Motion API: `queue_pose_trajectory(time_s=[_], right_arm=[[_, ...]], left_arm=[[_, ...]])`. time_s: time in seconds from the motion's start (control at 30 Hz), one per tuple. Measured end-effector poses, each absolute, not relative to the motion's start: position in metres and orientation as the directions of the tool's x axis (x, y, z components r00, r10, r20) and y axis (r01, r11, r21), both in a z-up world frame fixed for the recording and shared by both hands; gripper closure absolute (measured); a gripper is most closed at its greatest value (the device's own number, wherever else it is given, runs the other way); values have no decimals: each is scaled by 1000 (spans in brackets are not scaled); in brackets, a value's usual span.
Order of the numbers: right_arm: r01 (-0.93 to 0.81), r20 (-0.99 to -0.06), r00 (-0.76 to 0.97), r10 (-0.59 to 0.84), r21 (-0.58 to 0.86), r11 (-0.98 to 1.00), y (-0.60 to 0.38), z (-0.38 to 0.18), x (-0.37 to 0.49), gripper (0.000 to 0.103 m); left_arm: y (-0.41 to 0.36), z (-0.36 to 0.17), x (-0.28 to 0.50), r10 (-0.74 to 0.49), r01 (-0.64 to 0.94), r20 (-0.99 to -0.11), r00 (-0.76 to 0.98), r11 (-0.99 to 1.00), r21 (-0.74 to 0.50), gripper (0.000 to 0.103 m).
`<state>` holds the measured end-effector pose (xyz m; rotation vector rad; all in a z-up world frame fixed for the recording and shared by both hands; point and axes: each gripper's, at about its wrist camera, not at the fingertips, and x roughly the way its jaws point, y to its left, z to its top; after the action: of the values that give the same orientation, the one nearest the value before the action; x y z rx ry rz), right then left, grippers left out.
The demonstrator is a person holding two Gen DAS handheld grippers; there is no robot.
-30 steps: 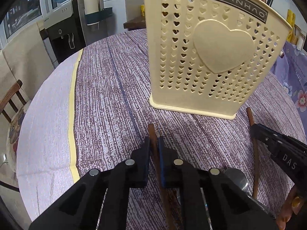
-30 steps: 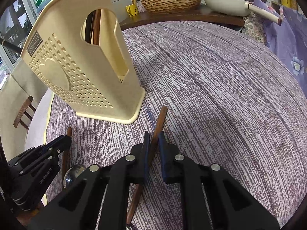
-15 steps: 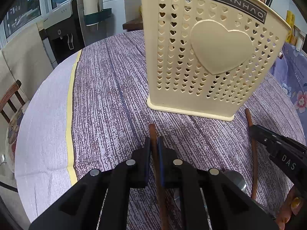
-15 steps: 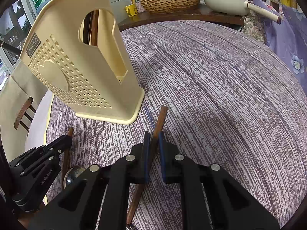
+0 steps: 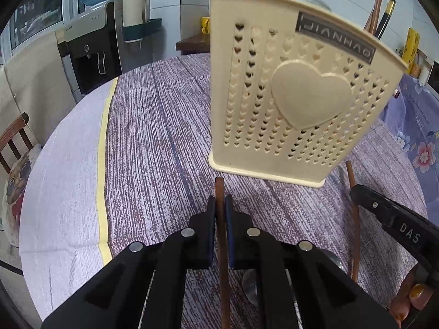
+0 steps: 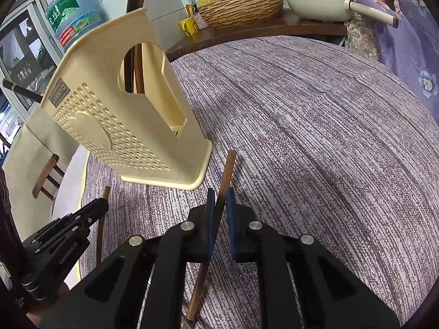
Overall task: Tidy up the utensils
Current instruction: 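Close the left gripper on its wooden chopstick and lift both chopsticks over the holder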
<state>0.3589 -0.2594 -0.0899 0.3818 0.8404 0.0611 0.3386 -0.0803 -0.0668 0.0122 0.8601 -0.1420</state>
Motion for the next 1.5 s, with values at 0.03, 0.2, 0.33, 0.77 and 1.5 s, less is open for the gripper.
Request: queue_pose_trajectory(time_s=[0.03, 0.2, 0.33, 0.77, 1.5], right_arm=[[92, -710, 672, 209, 361, 928, -260, -88, 358, 93], [79, -693, 673, 258, 415, 906, -269, -81, 355, 94], [59, -674, 683, 281, 435, 899, -272, -69, 350, 94], [-25, -567, 785, 247, 370, 929, -267, -8, 317, 95], [-129, -449, 857, 253, 287, 949, -264, 61, 270, 101]], left_arm=[[-80, -64, 338, -125, 131, -751, 648, 990, -52, 95], [-78, -48, 333, -146, 140, -724, 674, 988, -68, 95], [-77, -34, 326, -166, 151, -697, 697, 985, -84, 95], [-66, 22, 299, -212, 187, -588, 781, 977, -103, 95], [-57, 82, 263, -227, 211, -455, 861, 974, -85, 95]])
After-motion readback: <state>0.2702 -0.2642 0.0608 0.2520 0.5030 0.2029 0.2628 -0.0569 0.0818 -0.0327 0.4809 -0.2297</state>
